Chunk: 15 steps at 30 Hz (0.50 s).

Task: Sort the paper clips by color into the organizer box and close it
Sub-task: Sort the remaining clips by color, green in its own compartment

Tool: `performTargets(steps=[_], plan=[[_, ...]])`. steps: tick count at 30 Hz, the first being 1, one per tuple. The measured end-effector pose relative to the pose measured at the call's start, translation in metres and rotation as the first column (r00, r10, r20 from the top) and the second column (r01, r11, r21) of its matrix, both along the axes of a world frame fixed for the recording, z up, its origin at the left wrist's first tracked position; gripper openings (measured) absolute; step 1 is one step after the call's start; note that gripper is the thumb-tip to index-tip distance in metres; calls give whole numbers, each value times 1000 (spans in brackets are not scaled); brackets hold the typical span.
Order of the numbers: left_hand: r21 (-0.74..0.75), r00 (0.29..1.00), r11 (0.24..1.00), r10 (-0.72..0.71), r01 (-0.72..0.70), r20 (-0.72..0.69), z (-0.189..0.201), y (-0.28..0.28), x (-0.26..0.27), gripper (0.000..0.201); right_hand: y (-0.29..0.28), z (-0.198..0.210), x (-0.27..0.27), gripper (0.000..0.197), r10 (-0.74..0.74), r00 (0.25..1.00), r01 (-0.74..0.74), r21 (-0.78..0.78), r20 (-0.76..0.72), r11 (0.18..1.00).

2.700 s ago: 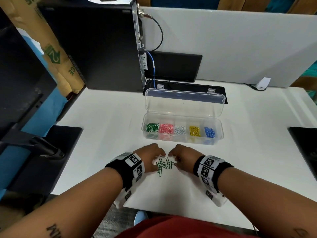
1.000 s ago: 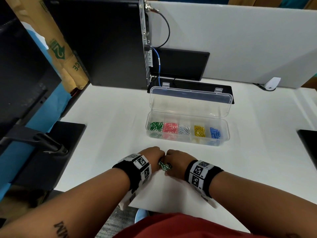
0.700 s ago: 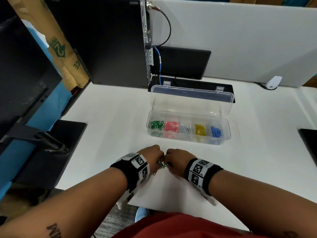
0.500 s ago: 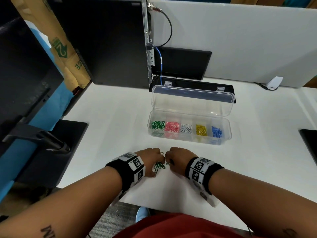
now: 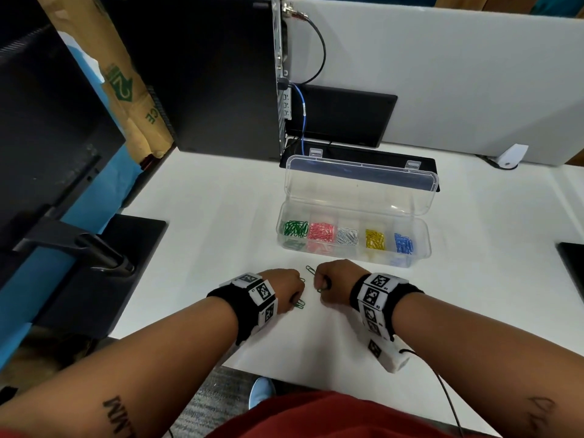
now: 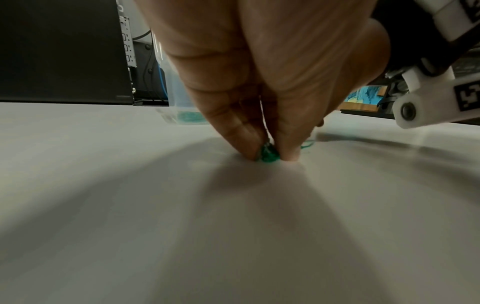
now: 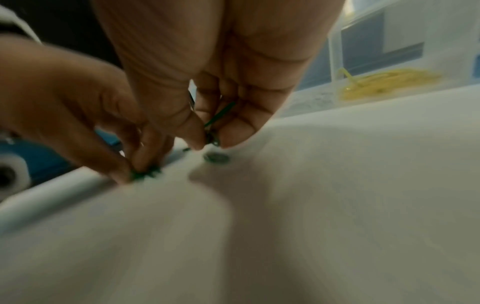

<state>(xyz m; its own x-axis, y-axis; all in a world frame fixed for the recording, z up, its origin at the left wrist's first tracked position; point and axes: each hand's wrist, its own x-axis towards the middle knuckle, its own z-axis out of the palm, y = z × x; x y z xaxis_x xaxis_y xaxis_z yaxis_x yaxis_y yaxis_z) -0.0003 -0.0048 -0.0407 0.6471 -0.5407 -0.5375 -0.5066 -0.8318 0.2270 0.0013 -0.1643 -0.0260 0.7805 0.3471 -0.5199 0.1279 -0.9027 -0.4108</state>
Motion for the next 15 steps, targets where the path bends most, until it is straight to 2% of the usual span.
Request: performTargets(steps=[4,7,9,12,15], plan=[[11,1000,1000,17,-17,12,1,-3,1,5,8,33,12,24,-20,997,9,142,73,990],[-31,996,996,88,-89,-19,-3,1,4,32,16,49,39,22,-185,970,137,270,160,953],[-78,985,982,170,-171,-20,-4,5,4,36,22,52,57,21,-296,942,233,331,155,915],[-151,956,944,294,-293,-12,-3,15,2,33,30,50,77,19,-369,922,317,325,113,891],[-230,896,867,439,-442,-66,3,26,9,28,34,42,86,28,-344,936,313,270,73,911]])
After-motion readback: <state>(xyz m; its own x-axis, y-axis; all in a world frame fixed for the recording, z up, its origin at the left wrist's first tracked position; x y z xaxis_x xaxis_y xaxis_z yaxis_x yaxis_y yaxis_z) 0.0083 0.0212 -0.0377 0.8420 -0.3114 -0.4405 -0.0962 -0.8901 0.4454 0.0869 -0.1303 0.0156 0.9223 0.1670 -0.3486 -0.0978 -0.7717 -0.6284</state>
